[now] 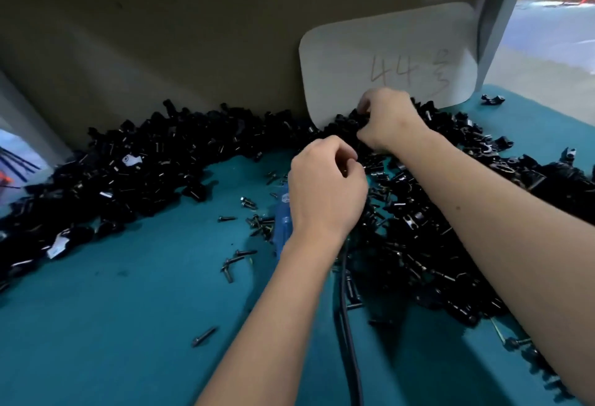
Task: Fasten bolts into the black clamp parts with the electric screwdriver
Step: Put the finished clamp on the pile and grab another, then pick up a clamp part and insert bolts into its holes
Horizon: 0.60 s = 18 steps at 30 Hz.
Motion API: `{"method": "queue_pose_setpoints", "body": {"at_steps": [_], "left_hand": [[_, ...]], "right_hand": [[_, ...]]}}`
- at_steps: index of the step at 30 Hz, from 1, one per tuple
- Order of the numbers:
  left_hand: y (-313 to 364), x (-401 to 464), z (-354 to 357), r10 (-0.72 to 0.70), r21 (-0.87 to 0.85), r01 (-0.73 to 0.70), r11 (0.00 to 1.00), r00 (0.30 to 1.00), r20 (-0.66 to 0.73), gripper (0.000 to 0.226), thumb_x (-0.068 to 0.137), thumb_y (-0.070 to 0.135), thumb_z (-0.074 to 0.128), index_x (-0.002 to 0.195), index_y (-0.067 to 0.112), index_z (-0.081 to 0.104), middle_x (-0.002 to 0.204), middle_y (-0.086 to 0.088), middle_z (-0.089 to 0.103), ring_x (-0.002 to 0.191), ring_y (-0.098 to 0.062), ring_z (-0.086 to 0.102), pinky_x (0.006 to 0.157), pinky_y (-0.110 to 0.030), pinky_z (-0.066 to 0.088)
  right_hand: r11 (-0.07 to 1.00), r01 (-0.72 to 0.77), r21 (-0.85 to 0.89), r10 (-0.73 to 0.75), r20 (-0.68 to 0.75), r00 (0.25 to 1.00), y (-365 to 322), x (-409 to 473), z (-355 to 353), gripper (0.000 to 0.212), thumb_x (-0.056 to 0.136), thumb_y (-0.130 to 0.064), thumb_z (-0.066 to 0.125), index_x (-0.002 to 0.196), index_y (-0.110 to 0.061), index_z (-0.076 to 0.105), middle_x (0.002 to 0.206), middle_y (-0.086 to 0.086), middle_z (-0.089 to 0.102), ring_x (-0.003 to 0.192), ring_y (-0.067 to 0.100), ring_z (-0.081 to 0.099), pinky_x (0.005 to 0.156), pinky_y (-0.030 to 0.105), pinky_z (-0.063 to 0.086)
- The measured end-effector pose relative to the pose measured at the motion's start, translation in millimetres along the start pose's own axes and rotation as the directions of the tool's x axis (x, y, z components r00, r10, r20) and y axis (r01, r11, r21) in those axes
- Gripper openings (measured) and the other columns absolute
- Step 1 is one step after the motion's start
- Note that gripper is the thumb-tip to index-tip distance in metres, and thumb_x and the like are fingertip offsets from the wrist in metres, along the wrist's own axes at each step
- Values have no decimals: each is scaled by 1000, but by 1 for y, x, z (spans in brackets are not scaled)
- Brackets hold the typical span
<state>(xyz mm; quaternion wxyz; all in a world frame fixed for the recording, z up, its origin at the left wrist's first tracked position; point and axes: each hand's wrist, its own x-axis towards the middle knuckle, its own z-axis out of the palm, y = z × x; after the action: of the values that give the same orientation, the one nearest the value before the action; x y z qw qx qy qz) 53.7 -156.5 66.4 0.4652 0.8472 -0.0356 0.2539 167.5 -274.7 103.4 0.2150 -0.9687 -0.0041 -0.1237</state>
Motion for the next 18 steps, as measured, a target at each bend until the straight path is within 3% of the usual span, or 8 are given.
{"method": "queue_pose_setpoints", "body": {"at_steps": [3,6,9,11,13,15,18], "left_hand": [[-32,6,-37,-48,96,63,993,988,-150,10,85,14,63,85,20,71,89,4,69,88,-18,64,83,-40,53],[-78,16,-74,-175,361,246,900,960,-218,23,88,20,63,110,18,70,117,-9,64,114,-31,55,101,-40,41],[-124,27,-104,-341,605,352,714,930,-137,53,97,26,54,148,9,48,153,-22,41,143,-40,32,120,-41,21],[-145,34,-114,-424,665,330,670,905,-21,64,103,27,48,160,5,27,164,-26,25,152,-41,20,125,-44,14],[-155,38,-117,-419,644,293,707,907,47,59,104,29,51,156,5,33,155,-24,40,143,-42,37,117,-44,31],[-156,38,-114,-335,597,250,762,942,33,43,99,33,63,134,10,55,132,-16,58,122,-37,54,95,-42,45],[-150,28,-106,-271,534,234,813,963,-10,32,89,36,79,103,16,59,106,-3,59,98,-27,57,74,-35,43]], "right_hand": [[935,59,349,-22,-108,994,-36,-31,1,18,82,-8,77,97,-19,79,92,-1,70,86,14,65,74,17,47],[824,119,554,-105,-58,993,-63,-69,20,19,84,-10,79,92,-26,81,86,-11,72,83,4,66,67,10,44],[731,120,672,-133,-32,991,-79,-93,43,17,97,-16,70,92,-29,81,69,-19,69,64,-2,62,62,15,45],[696,107,710,-128,-23,991,-85,-104,56,19,100,-18,67,91,-29,78,63,-13,67,54,3,62,56,20,48],[640,49,767,-70,-6,998,-86,-110,65,14,94,-16,74,89,-29,76,73,-5,72,59,10,67,58,27,54],[568,-22,822,10,19,1000,-83,-112,69,13,86,-15,83,84,-26,78,76,-7,74,68,9,68,64,27,55],[396,-118,910,64,101,993,-74,-114,68,5,88,-19,82,83,-18,81,75,-9,71,70,8,62,68,28,51]]}}
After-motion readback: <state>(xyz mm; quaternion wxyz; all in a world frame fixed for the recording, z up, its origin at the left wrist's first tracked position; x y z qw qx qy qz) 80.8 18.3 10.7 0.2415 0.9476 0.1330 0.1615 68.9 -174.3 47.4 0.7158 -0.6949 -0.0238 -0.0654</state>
